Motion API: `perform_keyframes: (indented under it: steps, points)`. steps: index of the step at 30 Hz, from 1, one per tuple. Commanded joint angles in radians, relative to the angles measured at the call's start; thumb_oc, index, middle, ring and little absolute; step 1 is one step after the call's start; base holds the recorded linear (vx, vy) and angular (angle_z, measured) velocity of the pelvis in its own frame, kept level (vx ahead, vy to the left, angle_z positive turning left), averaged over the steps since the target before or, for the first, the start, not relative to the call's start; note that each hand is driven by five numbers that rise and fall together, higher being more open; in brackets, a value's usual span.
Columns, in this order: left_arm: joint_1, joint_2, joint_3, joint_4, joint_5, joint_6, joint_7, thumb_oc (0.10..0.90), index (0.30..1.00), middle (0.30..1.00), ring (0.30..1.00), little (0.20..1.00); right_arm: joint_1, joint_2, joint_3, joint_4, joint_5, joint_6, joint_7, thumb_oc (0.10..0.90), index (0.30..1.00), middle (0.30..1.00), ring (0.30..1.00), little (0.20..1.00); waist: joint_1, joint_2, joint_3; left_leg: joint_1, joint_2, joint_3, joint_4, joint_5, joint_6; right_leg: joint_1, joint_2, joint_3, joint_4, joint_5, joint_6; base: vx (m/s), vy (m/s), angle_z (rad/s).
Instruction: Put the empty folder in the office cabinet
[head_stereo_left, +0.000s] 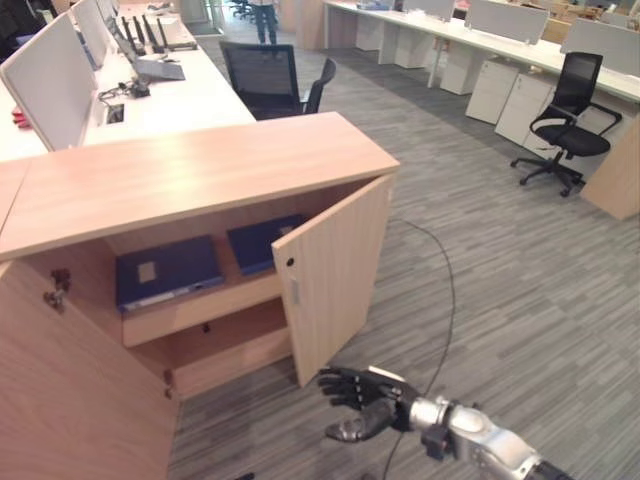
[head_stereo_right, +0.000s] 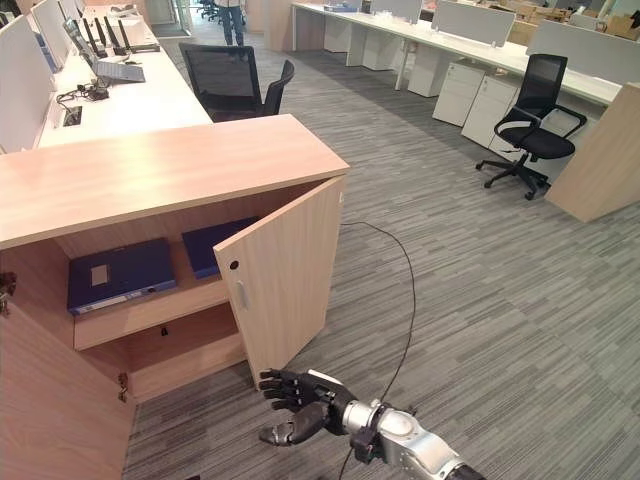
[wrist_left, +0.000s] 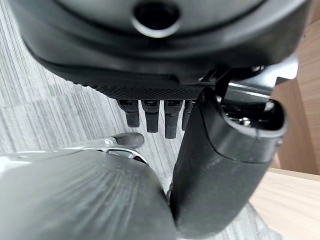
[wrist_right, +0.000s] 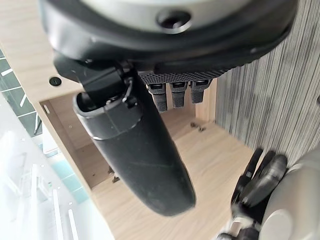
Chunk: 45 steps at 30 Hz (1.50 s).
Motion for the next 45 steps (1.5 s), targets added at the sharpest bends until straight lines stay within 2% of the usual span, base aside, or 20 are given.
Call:
perform_keyframes:
  steps: [1,5,6,7,9,10,11,12,13,14,16,19,22,25,29,31,35,41,44,45]
  points:
    - [-0.032,0.007,-0.030,0.038,-0.015,-0.008,-0.020,0.800,0.900,0.900,0.900,0.900,-0.104,0.075,-0.041,-0.020,0.076,-0.078,0.010,0.800,0.900,0.900,0.900,0.900,0.030,-0.045,0.049,0.048,-0.017,-0.040,0.050,-0.062,-0.027,0.062,-0.058,0.026,-0.045,-0.001,0.075,-0.07,-0.116,0.21]
    - [-0.056,-0.004,-0.061,0.010,-0.075,-0.017,-0.020,0.800,0.900,0.900,0.900,0.900,-0.106,0.090,-0.085,0.147,-0.029,-0.102,-0.065,0.800,0.900,0.900,0.900,0.900,0.042,-0.046,0.091,-0.019,-0.012,-0.091,0.075,-0.039,-0.038,0.043,-0.055,-0.014,-0.046,-0.004,0.068,-0.09,-0.085,0.44]
    - [-0.067,-0.009,-0.079,0.000,-0.093,-0.019,-0.016,0.800,0.900,0.900,0.900,0.900,-0.105,0.100,-0.097,0.214,-0.069,-0.106,-0.093,0.800,0.900,0.900,0.900,0.900,0.042,-0.046,0.098,-0.041,-0.011,-0.108,0.081,-0.031,-0.041,0.036,-0.058,-0.034,-0.046,-0.005,0.067,-0.21,-0.109,0.71]
    - [-0.096,-0.018,-0.127,-0.025,-0.130,-0.028,-0.007,0.800,0.900,0.900,0.900,0.900,-0.107,0.113,-0.138,0.379,-0.144,-0.114,-0.150,0.800,0.900,0.900,0.900,0.900,0.044,-0.050,0.124,-0.104,-0.011,-0.128,0.121,-0.015,-0.048,0.020,-0.079,-0.083,-0.047,-0.001,0.068,-0.21,-0.074,0.83]
    - [-0.111,-0.026,-0.162,-0.040,-0.155,-0.036,-0.003,0.800,0.900,0.900,0.900,0.900,-0.095,0.137,-0.191,0.542,-0.206,-0.109,-0.208,0.800,0.900,0.900,0.900,0.900,0.036,-0.047,0.123,-0.108,-0.001,-0.092,0.142,-0.025,-0.047,0.010,-0.102,-0.138,-0.045,0.000,0.065,-0.15,-0.048,1.23]
    - [-0.112,-0.030,-0.175,-0.043,-0.159,-0.033,-0.003,0.800,0.900,0.900,0.900,0.900,-0.088,0.154,-0.215,0.610,-0.229,-0.100,-0.225,0.800,0.900,0.900,0.900,0.900,0.036,-0.045,0.123,-0.097,0.005,-0.073,0.159,-0.042,-0.045,0.013,-0.106,-0.159,-0.045,-0.003,0.061,-0.08,-0.054,1.57]
    - [-0.111,-0.036,-0.183,-0.039,-0.164,-0.036,0.001,0.800,0.900,0.900,0.900,0.900,-0.070,0.186,-0.292,0.750,-0.232,-0.096,-0.259,0.800,0.900,0.900,0.900,0.900,0.029,-0.043,0.119,-0.077,0.004,-0.057,0.195,-0.085,-0.041,0.018,-0.120,-0.204,-0.044,-0.006,0.054,-0.04,-0.044,1.19]
    - [-0.111,-0.036,-0.183,-0.039,-0.164,-0.036,0.001,0.800,0.900,0.900,0.900,0.900,-0.070,0.186,-0.292,0.750,-0.232,-0.096,-0.259,0.800,0.900,0.900,0.900,0.900,0.029,-0.043,0.119,-0.077,0.004,-0.058,0.195,-0.085,-0.041,0.018,-0.120,-0.204,-0.044,-0.006,0.054,-0.04,0.003,1.14]
    - [-0.116,-0.051,-0.189,-0.025,-0.171,-0.040,-0.003,0.800,0.900,0.900,0.900,0.900,-0.060,0.221,-0.388,0.886,-0.174,-0.097,-0.272,0.800,0.900,0.900,0.900,0.900,0.021,-0.038,0.111,-0.054,0.003,-0.042,0.207,-0.113,-0.041,0.024,-0.135,-0.241,-0.041,-0.004,0.050,-0.01,0.048,0.83]
    - [-0.112,-0.054,-0.186,-0.016,-0.167,-0.043,-0.007,0.800,0.900,0.900,0.900,0.900,-0.053,0.232,-0.424,0.946,-0.174,-0.096,-0.282,0.800,0.900,0.900,0.900,0.900,0.014,-0.029,0.102,-0.023,0.003,-0.029,0.192,-0.126,-0.045,0.027,-0.139,-0.264,-0.040,-0.006,0.050,0.00,0.073,0.82]
    - [-0.094,-0.061,-0.177,-0.001,-0.163,-0.040,-0.011,0.800,0.900,0.900,0.900,0.900,-0.030,0.244,-0.493,1.047,-0.187,-0.088,-0.303,0.800,0.900,0.900,0.900,0.900,0.004,0.004,0.071,0.042,0.013,-0.026,0.139,-0.139,-0.057,0.042,-0.125,-0.283,-0.042,-0.019,0.058,0.12,0.089,0.71]
    - [-0.077,-0.058,-0.155,0.004,-0.158,-0.037,-0.013,0.800,0.900,0.900,0.900,0.900,-0.002,0.245,-0.584,1.148,-0.236,-0.078,-0.334,0.800,0.900,0.900,0.900,0.900,0.005,0.026,0.045,0.083,0.000,-0.022,0.028,-0.104,-0.063,0.064,-0.135,-0.319,-0.041,-0.008,0.067,0.09,0.121,0.68]
    - [-0.067,-0.053,-0.139,-0.005,-0.170,-0.038,-0.013,0.800,0.900,0.900,0.900,0.900,0.015,0.241,-0.632,1.193,-0.255,-0.072,-0.351,0.800,0.900,0.900,0.900,0.900,0.017,0.036,0.036,0.093,-0.011,-0.041,-0.009,-0.089,-0.060,0.081,-0.147,-0.340,-0.038,-0.003,0.075,0.00,0.108,0.49]
    - [-0.040,-0.044,-0.092,-0.027,-0.209,-0.046,-0.017,0.800,0.900,0.900,0.900,0.900,0.062,0.238,-0.712,1.220,-0.222,-0.073,-0.362,0.800,0.900,0.900,0.900,0.900,0.040,0.055,0.029,0.073,-0.042,-0.101,-0.021,-0.088,-0.045,0.095,-0.185,-0.382,-0.013,0.001,0.086,-0.06,0.132,0.65]
    - [-0.006,-0.029,0.004,-0.035,-0.300,-0.050,-0.019,0.800,0.900,0.900,0.900,0.900,0.091,0.240,-0.790,1.209,-0.145,-0.089,-0.363,0.800,0.900,0.900,0.900,0.900,0.065,0.069,0.033,0.055,-0.081,-0.165,-0.021,-0.087,-0.024,0.102,-0.235,-0.427,0.020,0.010,0.103,-0.06,0.135,0.42]
    - [0.015,-0.004,0.081,-0.056,-0.360,-0.066,-0.002,0.800,0.900,0.900,0.900,0.900,0.101,0.241,-0.827,1.197,-0.107,-0.099,-0.369,0.800,0.900,0.900,0.900,0.900,0.081,0.074,0.033,0.051,-0.110,-0.203,-0.021,-0.092,-0.010,0.115,-0.268,-0.452,0.032,0.023,0.118,-0.03,0.140,0.37]
    - [0.028,0.017,0.122,-0.104,-0.403,-0.082,0.010,0.800,0.900,0.900,0.900,0.900,0.105,0.238,-0.844,1.193,-0.098,-0.103,-0.372,0.800,0.900,0.900,0.900,0.900,0.091,0.076,0.031,0.051,-0.128,-0.216,-0.021,-0.095,-0.001,0.121,-0.286,-0.460,0.030,0.038,0.132,-0.01,0.086,0.34]
    - [0.094,0.115,0.214,-0.477,-0.401,-0.134,0.084,0.800,0.900,0.900,0.900,0.900,0.124,0.235,-0.872,1.165,-0.125,-0.104,-0.382,0.800,0.900,0.900,0.900,0.900,0.120,0.072,0.019,0.049,-0.160,-0.207,-0.021,-0.103,0.017,0.118,-0.313,-0.444,0.005,0.086,0.166,0.01,0.067,0.05]
    - [0.078,0.169,0.297,-0.528,-0.401,-0.134,0.130,0.800,0.900,0.900,0.900,0.900,0.141,0.237,-0.878,1.166,-0.161,-0.085,-0.375,0.800,0.900,0.900,0.900,0.900,0.119,0.057,0.006,0.052,-0.164,-0.185,-0.021,-0.110,0.021,0.117,-0.314,-0.425,-0.014,0.102,0.177,0.01,0.020,-0.15]
    - [0.067,0.190,0.310,-0.556,-0.384,-0.135,0.138,0.800,0.900,0.900,0.900,0.900,0.147,0.235,-0.883,1.167,-0.168,-0.080,-0.373,0.800,0.900,0.900,0.900,0.900,0.115,0.053,0.007,0.044,-0.173,-0.168,-0.021,-0.090,0.027,0.107,-0.325,-0.443,-0.012,0.122,0.166,0.05,0.001,-0.29]
